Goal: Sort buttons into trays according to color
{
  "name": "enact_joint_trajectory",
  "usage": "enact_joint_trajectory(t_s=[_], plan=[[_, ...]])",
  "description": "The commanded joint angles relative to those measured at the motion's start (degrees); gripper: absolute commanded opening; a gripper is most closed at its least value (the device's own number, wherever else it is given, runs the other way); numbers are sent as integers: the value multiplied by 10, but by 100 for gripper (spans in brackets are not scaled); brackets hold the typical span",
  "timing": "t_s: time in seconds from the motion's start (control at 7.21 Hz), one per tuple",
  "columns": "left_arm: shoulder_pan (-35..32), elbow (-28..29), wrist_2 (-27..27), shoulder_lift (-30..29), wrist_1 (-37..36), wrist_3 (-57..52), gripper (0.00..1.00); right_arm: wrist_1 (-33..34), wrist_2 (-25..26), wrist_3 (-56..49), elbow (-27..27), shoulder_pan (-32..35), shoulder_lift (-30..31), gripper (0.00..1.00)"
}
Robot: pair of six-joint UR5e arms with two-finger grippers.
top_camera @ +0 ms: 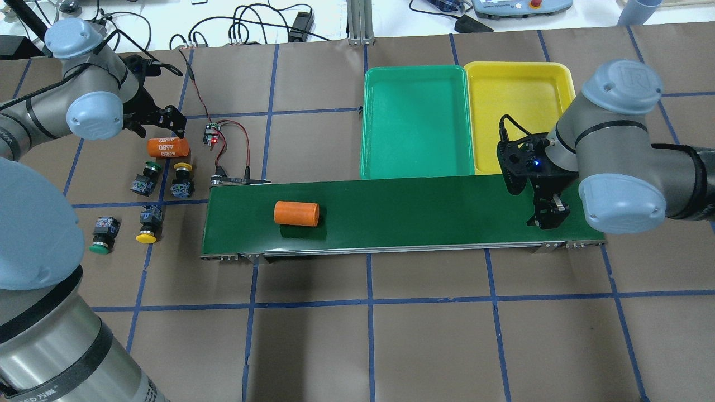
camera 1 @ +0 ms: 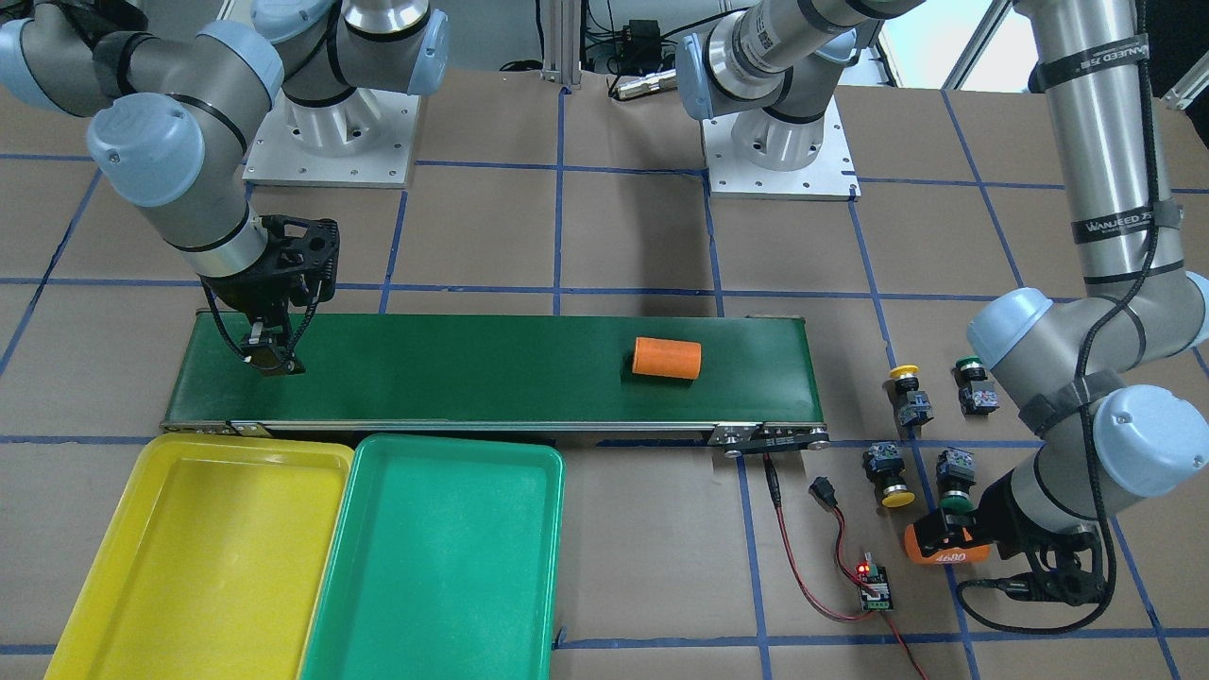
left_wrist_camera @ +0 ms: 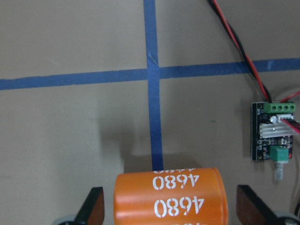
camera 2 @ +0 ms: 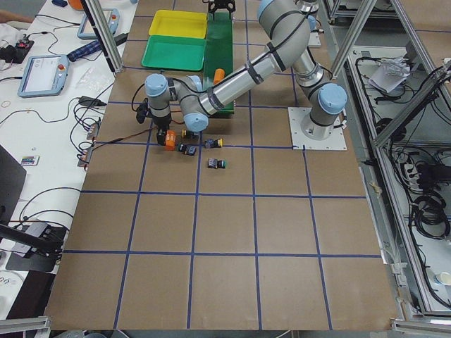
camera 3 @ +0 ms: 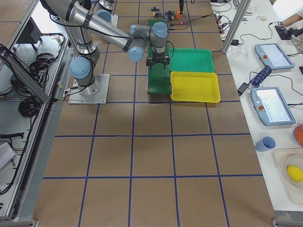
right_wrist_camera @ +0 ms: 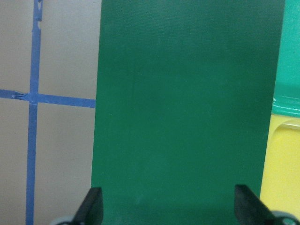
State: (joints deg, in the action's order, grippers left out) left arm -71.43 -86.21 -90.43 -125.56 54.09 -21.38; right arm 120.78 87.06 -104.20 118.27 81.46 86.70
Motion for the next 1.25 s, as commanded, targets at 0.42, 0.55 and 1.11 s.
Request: enact_joint_trajectory(t_s=[0.42,0.55,1.11], plan=[[1,0,0,-11,2,-2,100,-1,0,13,-2,0,0,100],[1,-2,0,-11,2,-2,100,-1,0,16,-9,0,0,100],[1,-3,-1,-20,7,-5,100,-2,-1,41,-12,1,-1,100]])
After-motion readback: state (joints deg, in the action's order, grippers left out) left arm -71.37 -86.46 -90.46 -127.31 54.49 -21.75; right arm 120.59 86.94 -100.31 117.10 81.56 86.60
